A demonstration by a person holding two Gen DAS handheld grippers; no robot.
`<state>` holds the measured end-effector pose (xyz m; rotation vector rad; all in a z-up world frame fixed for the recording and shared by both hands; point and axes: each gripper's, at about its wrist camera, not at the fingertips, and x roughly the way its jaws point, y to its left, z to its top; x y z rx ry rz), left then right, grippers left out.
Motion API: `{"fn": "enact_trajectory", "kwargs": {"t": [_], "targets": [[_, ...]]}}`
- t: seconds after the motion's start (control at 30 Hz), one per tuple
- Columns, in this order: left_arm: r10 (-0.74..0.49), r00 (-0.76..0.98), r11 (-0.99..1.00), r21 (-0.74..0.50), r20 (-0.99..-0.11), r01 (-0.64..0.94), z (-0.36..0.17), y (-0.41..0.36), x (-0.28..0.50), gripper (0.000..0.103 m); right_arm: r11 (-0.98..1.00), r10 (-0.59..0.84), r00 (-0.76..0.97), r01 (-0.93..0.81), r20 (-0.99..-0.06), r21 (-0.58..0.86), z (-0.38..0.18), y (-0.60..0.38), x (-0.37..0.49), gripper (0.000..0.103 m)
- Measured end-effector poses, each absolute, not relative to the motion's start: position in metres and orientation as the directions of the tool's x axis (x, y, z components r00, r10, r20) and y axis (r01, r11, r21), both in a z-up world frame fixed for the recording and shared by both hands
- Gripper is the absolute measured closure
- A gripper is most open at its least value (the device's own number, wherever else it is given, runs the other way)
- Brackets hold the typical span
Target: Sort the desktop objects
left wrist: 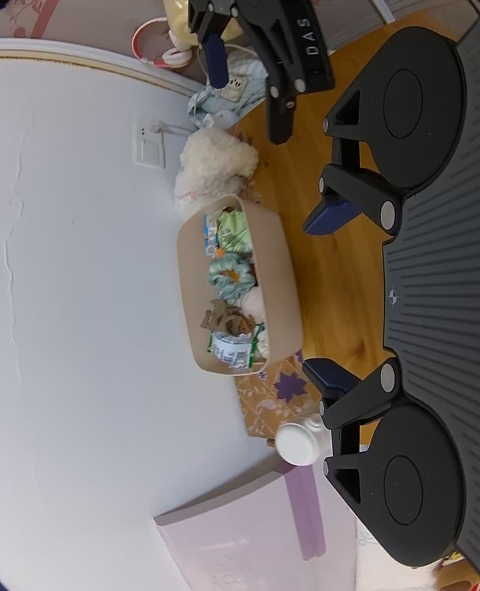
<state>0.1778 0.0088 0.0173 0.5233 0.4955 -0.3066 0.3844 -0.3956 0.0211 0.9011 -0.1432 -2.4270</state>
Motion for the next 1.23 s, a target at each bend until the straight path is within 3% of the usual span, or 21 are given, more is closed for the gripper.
{"fn": "enact_trajectory", "kwargs": {"t": [0.63, 1.23], "targets": [[-0.145, 0.818, 0.833, 0.378, -0.557, 0.405, 0.03, 0.035, 0.077, 0.027, -0.837, -0.546, -0.621, 0.441, -0.563, 0.324, 0.048, -0.359, 0.478, 0.0], [-0.142, 0.8, 0.854, 0.337, -0.583, 0.397, 0.029, 0.045, 0.057, 0.027, -0.848, -0.523, -0.629, 0.449, -0.576, 0.28, 0.058, -0.349, 0.504, 0.0]]}}
